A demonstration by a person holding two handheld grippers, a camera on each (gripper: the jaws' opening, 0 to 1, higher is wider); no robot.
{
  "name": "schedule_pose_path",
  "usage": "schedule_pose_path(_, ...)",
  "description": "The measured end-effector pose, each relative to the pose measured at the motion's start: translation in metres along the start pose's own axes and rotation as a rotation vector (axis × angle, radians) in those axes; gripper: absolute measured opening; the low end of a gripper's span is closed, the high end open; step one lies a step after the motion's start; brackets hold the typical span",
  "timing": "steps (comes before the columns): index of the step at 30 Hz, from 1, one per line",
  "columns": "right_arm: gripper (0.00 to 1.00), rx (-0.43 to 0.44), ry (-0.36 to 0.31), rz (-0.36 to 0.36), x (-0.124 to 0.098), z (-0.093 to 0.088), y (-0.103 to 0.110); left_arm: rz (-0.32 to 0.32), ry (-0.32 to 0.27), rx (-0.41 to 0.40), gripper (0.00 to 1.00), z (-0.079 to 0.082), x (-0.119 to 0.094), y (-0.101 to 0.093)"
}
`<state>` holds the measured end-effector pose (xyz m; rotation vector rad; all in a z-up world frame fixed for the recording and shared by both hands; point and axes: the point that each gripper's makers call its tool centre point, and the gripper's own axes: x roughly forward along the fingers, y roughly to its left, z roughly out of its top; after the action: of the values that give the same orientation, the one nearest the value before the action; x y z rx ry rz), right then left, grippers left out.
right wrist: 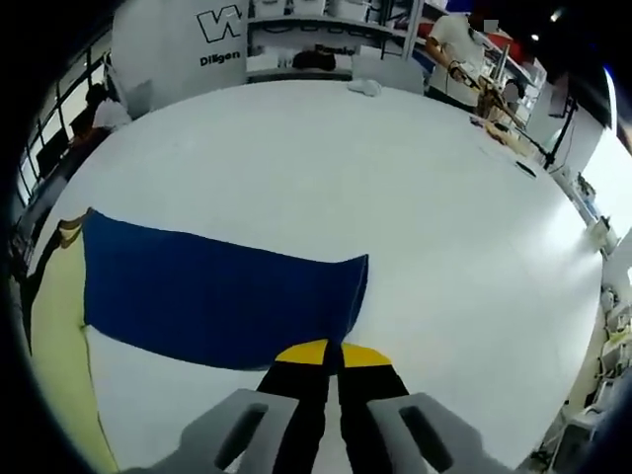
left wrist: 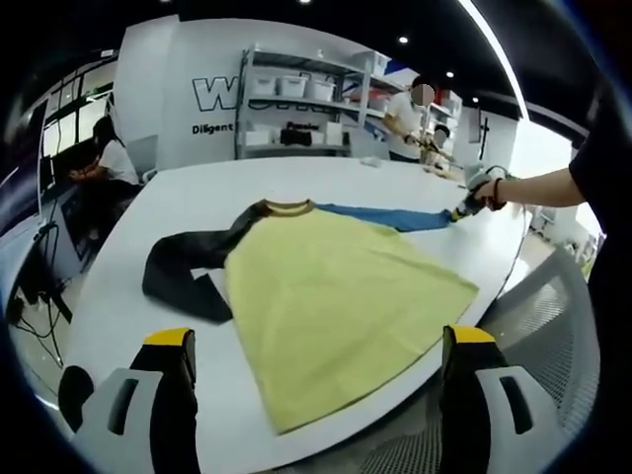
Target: Fold the garment on the visible template until the final outline fits inside the template.
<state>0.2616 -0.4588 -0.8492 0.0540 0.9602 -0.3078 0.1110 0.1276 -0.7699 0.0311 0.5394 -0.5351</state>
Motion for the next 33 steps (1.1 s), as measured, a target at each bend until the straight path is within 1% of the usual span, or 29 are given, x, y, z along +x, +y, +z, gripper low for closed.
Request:
schedule_pose_path(2,0.0,0.022,-0.006,0.006,-0.003,0.003,0.001,-0.01,0.0,0.003,0.99,0.0,0.0,-0.002)
schedule_pose_path(6,0.0,0.017,-0.009,0.009,-0.01,0.007,0.007,-0.015,-0.007,0.002,0.99,0.001,0.0,-0.003)
schedule_pose_path(7,0.0,0.011,-0.011,0.019,-0.013,0.009,0.013,-0.015,-0.01,0.0,0.99,0.002,-0.001,-0.003)
schedule_pose_path(10,0.0,0.029,-0.02,0.056,-0.018,0.016,0.025,-0.017,-0.015,-0.006,0.99,0.003,0.0,-0.003)
schedule_pose_path(11,0.0,0.037,-0.011,0.067,-0.02,0.018,0.032,-0.02,-0.014,-0.005,0.99,0.002,0.0,-0.003)
schedule_pose_path(12,0.0,0.038,-0.01,0.066,-0.021,0.019,0.033,-0.022,-0.013,-0.004,0.99,0.002,0.0,-0.004)
schedule_pose_path(18,0.0,0.032,-0.032,0.107,-0.03,0.03,0.065,-0.024,-0.027,-0.015,0.99,0.004,-0.001,-0.004)
schedule_pose_path(19,0.0,0.024,-0.04,0.129,-0.032,0.033,0.077,-0.024,-0.031,-0.019,0.99,0.005,-0.001,-0.004)
schedule_pose_path(21,0.0,0.017,-0.049,0.15,-0.036,0.037,0.09,-0.025,-0.034,-0.019,0.99,0.005,-0.001,-0.004)
schedule_pose_path(23,0.0,0.004,-0.064,0.186,-0.041,0.044,0.11,-0.027,-0.033,-0.015,0.99,0.005,-0.001,-0.005)
schedule_pose_path(24,0.0,0.003,-0.067,0.192,-0.042,0.045,0.114,-0.027,-0.033,-0.014,0.99,0.005,-0.001,-0.005)
schedule_pose_path(25,0.0,-0.005,-0.075,0.218,-0.045,0.05,0.127,-0.027,-0.033,-0.016,0.99,0.005,-0.001,-0.005)
schedule_pose_path(31,0.0,-0.04,-0.101,0.306,-0.057,0.063,0.175,-0.027,-0.04,-0.025,0.99,0.006,-0.002,-0.004)
schedule_pose_path(33,0.0,-0.054,-0.098,0.338,-0.062,0.065,0.192,-0.033,-0.038,-0.025,0.99,0.006,-0.002,-0.005)
